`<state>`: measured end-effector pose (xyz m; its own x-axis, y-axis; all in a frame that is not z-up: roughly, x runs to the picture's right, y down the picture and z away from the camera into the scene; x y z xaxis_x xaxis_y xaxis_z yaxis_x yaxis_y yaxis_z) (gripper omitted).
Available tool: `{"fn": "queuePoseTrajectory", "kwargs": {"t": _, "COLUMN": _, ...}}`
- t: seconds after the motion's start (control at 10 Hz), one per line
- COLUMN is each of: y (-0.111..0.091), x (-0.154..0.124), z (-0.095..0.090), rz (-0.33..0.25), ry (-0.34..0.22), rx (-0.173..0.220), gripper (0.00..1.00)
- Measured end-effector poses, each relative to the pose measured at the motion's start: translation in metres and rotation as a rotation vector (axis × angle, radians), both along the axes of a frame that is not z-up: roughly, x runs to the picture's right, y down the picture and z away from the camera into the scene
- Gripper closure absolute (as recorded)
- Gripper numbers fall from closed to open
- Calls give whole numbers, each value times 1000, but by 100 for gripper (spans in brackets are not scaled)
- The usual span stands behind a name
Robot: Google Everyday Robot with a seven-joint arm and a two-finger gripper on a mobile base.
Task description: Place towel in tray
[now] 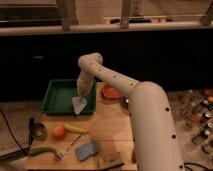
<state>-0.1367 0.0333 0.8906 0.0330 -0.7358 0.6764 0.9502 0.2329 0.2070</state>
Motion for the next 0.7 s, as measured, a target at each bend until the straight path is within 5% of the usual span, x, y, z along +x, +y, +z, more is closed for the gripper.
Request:
{"fn": "queuePoseTrajectory", "kwargs": {"t": 0.2, "y": -1, "x": 0, "z": 1, "rz": 1, "ry": 4, "rx": 2, "gripper": 24}}
{"fn": "queuePoseTrajectory", "kwargs": {"t": 0.7, "y": -4, "x": 0, "z": 4, "rz": -3, "ry": 8, "rx": 3, "gripper": 20}}
